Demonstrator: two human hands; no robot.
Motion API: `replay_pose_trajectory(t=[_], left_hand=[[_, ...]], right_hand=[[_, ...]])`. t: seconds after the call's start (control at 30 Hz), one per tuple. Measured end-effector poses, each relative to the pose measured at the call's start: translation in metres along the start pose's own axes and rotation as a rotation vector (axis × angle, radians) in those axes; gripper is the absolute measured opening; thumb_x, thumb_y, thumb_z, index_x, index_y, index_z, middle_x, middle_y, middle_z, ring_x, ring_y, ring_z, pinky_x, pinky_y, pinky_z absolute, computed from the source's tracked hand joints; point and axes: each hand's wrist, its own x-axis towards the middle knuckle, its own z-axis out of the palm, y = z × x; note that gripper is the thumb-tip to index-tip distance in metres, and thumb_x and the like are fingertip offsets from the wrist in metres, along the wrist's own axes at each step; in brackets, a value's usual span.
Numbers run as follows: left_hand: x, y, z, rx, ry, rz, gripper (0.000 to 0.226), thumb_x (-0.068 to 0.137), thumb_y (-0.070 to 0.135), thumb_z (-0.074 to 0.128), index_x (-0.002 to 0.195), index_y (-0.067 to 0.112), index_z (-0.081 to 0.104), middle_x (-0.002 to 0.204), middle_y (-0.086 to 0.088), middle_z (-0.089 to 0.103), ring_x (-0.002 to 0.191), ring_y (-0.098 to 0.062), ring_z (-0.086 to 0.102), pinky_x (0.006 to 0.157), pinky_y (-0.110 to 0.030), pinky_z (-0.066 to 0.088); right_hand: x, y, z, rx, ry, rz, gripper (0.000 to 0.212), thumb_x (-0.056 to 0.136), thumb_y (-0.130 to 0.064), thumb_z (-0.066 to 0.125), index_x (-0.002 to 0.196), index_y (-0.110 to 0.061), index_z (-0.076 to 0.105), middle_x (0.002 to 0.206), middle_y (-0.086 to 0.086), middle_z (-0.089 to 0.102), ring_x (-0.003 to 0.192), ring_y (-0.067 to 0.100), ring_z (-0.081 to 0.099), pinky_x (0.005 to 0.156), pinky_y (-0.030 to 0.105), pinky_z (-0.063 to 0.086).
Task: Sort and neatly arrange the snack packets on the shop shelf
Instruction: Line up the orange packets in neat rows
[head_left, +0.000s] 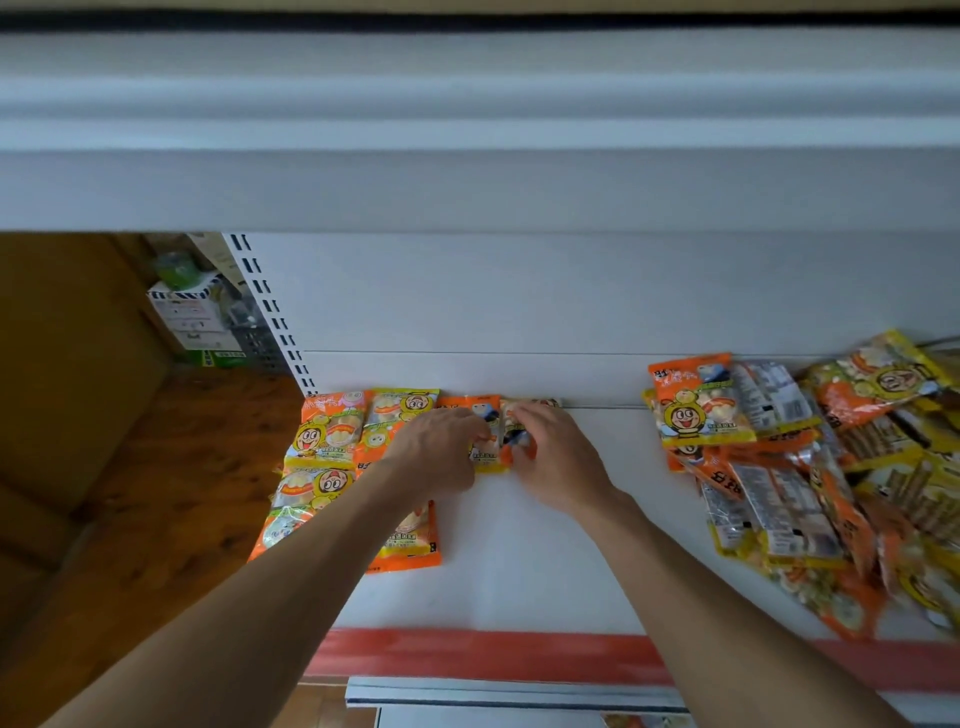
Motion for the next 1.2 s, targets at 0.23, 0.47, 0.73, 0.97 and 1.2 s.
replay_pose_trajectory(t=[0.23, 0.47, 0.73, 0.97, 1.2], left_hand=[[0.011, 0.025, -0.020, 0.060, 0.069, -0.017, 0.030, 0.084, 0.036, 0.055, 0.112, 0.034, 0.065, 0.117, 0.006, 0.064, 0.114, -0.020, 0.058, 0.088, -0.029, 0.043], [0.044, 0.111, -0.030, 0.101, 0.046, 0.145, 0.033, 0.086, 0.035, 0.053, 0.118, 0.033, 0.061, 0.120, 0.005, 0.063, 0.116, -0.020, 0.056, 0.091, -0.031, 0.041], [0.081, 0.207, 0.001, -0.048, 0.065, 0.319, 0.070, 0.082, 0.035, 0.064, 0.145, 0.029, 0.035, 0.152, 0.003, 0.033, 0.138, -0.022, 0.034, 0.104, -0.041, 0.038], [0.093, 0.213, 0.030, -0.194, 0.141, 0.231, 0.059, 0.086, 0.027, 0.060, 0.141, 0.029, 0.040, 0.143, 0.005, 0.043, 0.130, -0.022, 0.042, 0.094, -0.038, 0.045], [0.081, 0.184, 0.004, -0.527, 0.289, 0.019, 0.034, 0.089, 0.033, 0.054, 0.122, 0.040, 0.056, 0.110, 0.006, 0.069, 0.101, -0.024, 0.062, 0.080, -0.029, 0.046]], right_hand=[[0.014, -0.006, -0.054, -0.310, -0.076, 0.110, 0.029, 0.086, -0.023, 0.063, 0.114, -0.016, 0.064, 0.114, 0.003, 0.058, 0.111, 0.027, 0.049, 0.080, 0.033, 0.040], [-0.006, 0.041, -0.139, -0.498, 0.120, 0.288, 0.027, 0.088, -0.018, 0.056, 0.114, -0.014, 0.063, 0.118, 0.008, 0.056, 0.113, 0.029, 0.048, 0.090, 0.038, 0.043], [-0.044, 0.115, -0.156, -0.366, 0.090, 0.416, 0.040, 0.093, -0.029, 0.048, 0.132, -0.018, 0.052, 0.134, 0.009, 0.055, 0.125, 0.031, 0.048, 0.105, 0.041, 0.039], [-0.051, 0.133, -0.152, -0.372, 0.059, 0.394, 0.061, 0.091, -0.021, 0.054, 0.149, -0.028, 0.036, 0.144, 0.003, 0.046, 0.126, 0.033, 0.043, 0.103, 0.042, 0.042], [-0.048, 0.113, -0.164, -0.460, 0.299, 0.288, 0.037, 0.088, -0.026, 0.053, 0.124, -0.026, 0.065, 0.119, -0.001, 0.067, 0.113, 0.027, 0.055, 0.095, 0.036, 0.042]])
